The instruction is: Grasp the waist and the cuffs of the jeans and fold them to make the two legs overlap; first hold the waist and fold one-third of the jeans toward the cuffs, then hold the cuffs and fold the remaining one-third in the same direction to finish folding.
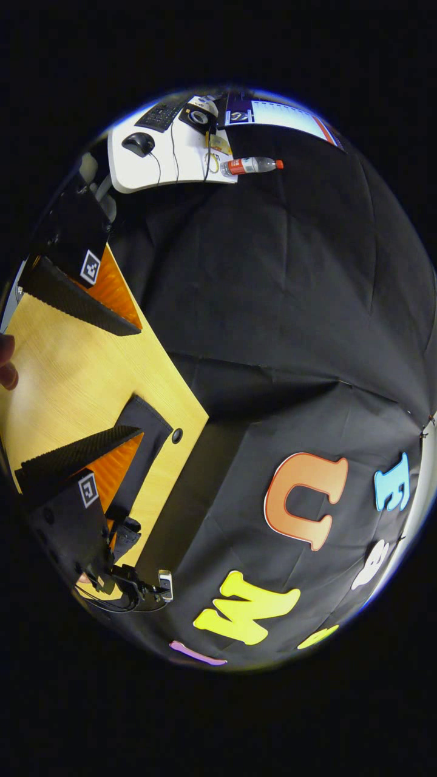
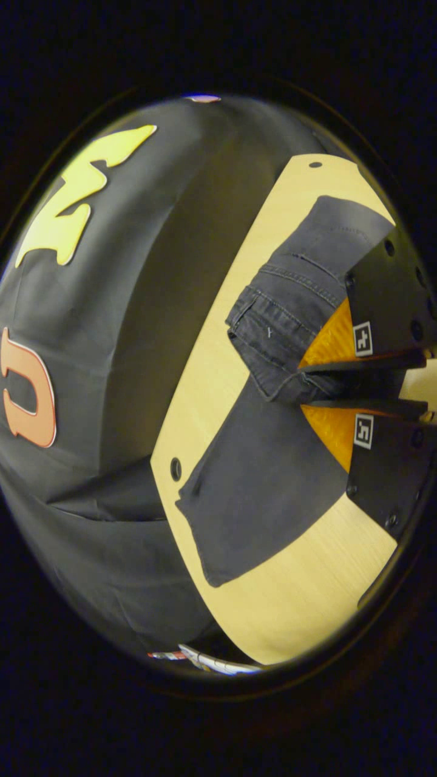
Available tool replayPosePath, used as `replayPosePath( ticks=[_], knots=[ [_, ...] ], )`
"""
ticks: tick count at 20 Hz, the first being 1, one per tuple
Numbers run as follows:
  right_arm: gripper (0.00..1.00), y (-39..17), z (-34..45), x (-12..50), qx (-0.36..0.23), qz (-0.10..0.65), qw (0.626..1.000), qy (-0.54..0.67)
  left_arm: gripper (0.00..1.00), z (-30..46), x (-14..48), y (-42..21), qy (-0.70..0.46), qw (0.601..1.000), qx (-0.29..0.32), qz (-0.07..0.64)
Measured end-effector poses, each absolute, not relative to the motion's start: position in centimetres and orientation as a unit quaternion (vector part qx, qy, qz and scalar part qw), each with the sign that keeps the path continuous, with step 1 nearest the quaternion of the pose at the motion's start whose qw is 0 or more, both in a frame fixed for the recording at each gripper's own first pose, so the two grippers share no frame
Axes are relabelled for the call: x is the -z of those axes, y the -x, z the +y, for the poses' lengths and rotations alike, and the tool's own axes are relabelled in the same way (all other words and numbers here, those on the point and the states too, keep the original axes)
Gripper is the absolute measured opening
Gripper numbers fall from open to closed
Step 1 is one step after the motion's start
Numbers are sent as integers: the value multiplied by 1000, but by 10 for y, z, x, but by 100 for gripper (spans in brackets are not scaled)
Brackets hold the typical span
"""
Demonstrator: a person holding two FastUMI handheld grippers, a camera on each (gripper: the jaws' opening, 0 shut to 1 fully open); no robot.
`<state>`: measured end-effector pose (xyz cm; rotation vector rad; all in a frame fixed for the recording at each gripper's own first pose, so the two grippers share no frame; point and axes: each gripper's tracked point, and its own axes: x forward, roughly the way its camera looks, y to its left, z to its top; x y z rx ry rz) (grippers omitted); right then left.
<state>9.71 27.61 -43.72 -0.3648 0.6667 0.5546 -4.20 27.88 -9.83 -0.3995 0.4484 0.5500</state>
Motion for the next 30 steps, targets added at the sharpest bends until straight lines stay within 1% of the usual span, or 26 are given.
replayPosePath(
  ticks=[1,2,3,4,6,7,8,12,14,16,17,20,21,22,25,27,30],
  knots=[
    [23,-92,282,436,-280,323,889,166,96,278,100,40,200,918,-264,220],
    [27,-89,285,436,-286,329,886,155,96,277,102,37,203,917,-262,222],
    [35,-84,284,432,-292,334,885,143,96,276,103,35,205,917,-259,222],
    [41,-83,285,424,-300,328,885,138,100,275,105,31,208,917,-256,222],
    [70,-75,284,402,-310,317,887,131,100,272,110,22,220,918,-243,224],
    [85,-73,279,387,-313,310,889,126,96,270,114,17,230,917,-236,226],
    [99,-71,275,374,-316,303,891,120,96,269,120,12,243,914,-231,227],
    [99,-47,242,308,-325,274,900,97,96,262,151,-17,309,900,-199,233],
    [98,-30,220,289,-324,276,900,91,96,260,172,-33,362,882,-182,240],
    [99,-12,196,275,-319,282,900,93,96,251,191,-51,451,846,-160,235],
    [99,-5,184,268,-315,283,901,96,96,248,203,-60,497,821,-158,232],
    [99,8,143,254,-287,289,908,101,96,256,242,-83,603,745,-175,225],
    [99,7,130,251,-275,290,911,102,100,258,254,-89,621,729,-182,224],
    [99,6,117,250,-260,292,915,102,96,260,261,-92,633,718,-186,222],
    [99,-4,79,247,-215,298,924,106,96,260,278,-101,648,702,-190,228],
    [99,-14,61,241,-190,299,930,94,96,262,278,-114,656,698,-188,218],
    [99,-23,47,234,-168,294,937,87,95,266,282,-130,662,695,-188,208]
  ],
)
